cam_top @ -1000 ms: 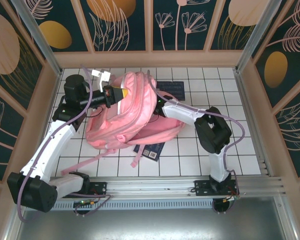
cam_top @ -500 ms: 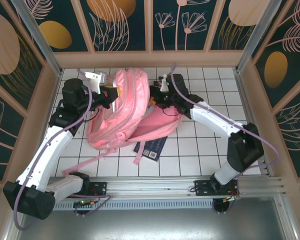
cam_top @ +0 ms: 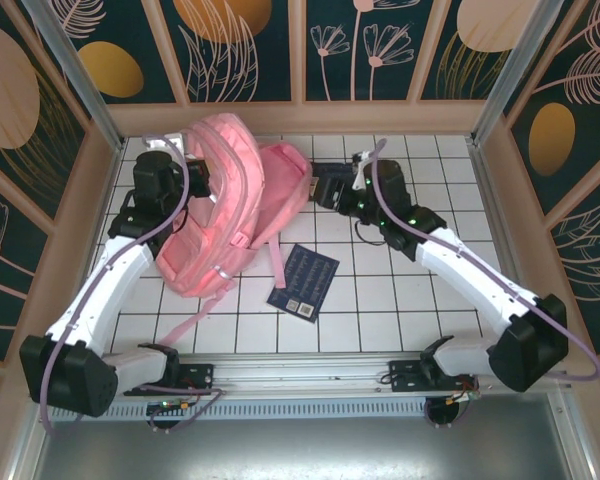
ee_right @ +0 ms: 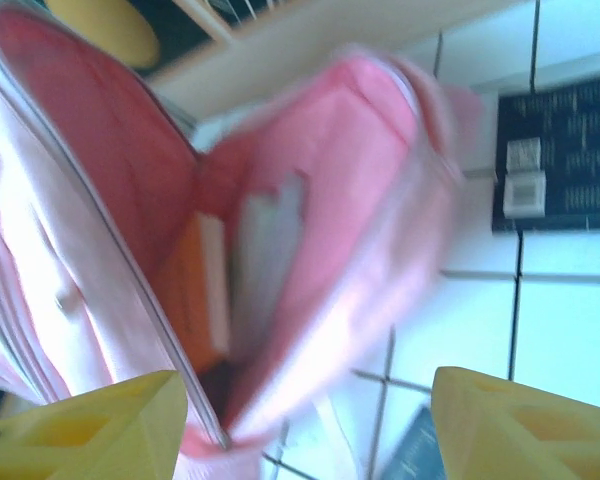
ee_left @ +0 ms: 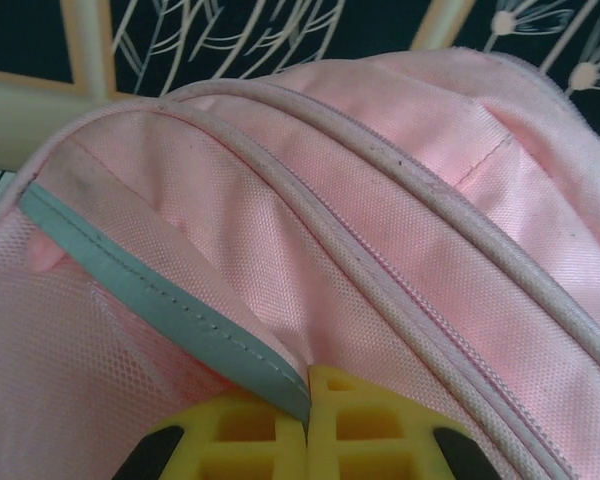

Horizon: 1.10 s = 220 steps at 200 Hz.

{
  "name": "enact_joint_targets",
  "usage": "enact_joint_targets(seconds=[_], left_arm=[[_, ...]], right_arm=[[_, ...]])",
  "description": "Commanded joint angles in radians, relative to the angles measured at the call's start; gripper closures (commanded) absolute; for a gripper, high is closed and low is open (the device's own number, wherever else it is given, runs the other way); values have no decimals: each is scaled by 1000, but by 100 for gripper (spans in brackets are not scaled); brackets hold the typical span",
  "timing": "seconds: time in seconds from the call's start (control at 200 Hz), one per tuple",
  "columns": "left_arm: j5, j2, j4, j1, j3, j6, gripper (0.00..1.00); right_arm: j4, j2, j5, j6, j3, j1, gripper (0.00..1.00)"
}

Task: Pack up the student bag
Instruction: Close the student bag at the middle-left of the table, then move the book to the center of the table.

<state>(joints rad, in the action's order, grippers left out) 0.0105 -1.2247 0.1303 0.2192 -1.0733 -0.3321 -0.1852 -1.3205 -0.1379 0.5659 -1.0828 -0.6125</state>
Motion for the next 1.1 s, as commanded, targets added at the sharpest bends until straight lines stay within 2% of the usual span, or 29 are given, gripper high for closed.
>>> enact_joint_targets(seconds=[0.0,0.08,0.14,0.255,0.34,0.435,0.545,0.615,0.766,0.871,1.001,1.096], left_arm=[[-39,-74,-1,-20,-27,-27,100],[21,-141,-6,-20,-42,-49,92],[88,-183,-18,-20,-55,-70,76],[152,-209,-33,-20,-56,-109,64],[191,-184,-52,-21,-26,-130,58],[223,-131,-60,-20,15,-148,50],[257,-73,-70,-13,68,-183,48],[292,-53,-80,6,94,-211,46],[304,-59,-60,125,129,-213,46],[355,-105,-38,197,124,-216,46],[364,-142,-38,263,139,-212,46],[381,-174,-44,296,151,-222,46]], right_arm=[[-117,-120,-42,-58,51,-55,46],[-124,-204,-84,-76,62,-99,56],[-117,-264,-97,-81,66,-135,64],[-138,-367,-89,-80,49,-173,83],[-133,-411,-87,-72,55,-190,90],[-139,-456,-71,-67,67,-196,94],[-148,-499,-13,-65,86,-185,100],[-140,-519,9,-55,97,-162,100],[-121,-536,38,2,123,-78,100],[-96,-473,55,63,186,-18,100],[-73,-348,39,130,276,25,100],[-74,-283,-33,163,316,23,100]])
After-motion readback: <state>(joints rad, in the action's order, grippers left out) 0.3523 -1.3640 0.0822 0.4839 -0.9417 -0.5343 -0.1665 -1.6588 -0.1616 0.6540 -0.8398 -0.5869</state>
